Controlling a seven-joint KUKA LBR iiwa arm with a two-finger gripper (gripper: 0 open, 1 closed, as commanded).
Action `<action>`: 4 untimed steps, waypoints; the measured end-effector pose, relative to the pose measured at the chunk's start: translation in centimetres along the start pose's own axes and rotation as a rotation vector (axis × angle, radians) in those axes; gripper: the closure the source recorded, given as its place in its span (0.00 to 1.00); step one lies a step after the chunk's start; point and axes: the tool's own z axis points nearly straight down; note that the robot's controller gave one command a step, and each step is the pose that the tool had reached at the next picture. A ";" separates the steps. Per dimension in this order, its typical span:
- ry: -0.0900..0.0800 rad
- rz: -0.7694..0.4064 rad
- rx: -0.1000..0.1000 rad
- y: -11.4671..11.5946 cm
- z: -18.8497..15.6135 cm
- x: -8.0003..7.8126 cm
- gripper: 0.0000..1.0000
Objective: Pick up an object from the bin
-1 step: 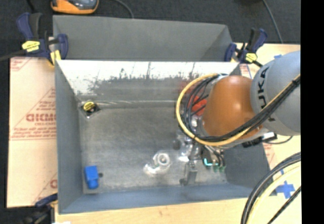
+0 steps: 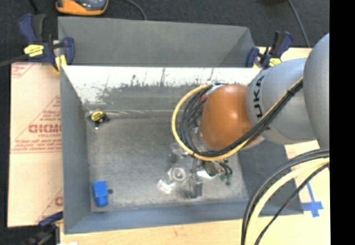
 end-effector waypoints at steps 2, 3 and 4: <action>0.000 -0.343 0.000 0.9 0.4 1.2 1.00; -0.008 -0.374 0.004 1.9 -12.5 2.6 1.00; -0.010 -0.363 0.006 -1.2 -18.3 -4.0 1.00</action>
Offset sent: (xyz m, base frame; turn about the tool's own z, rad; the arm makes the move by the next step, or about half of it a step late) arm -0.0145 0.0055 -0.0043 -0.3468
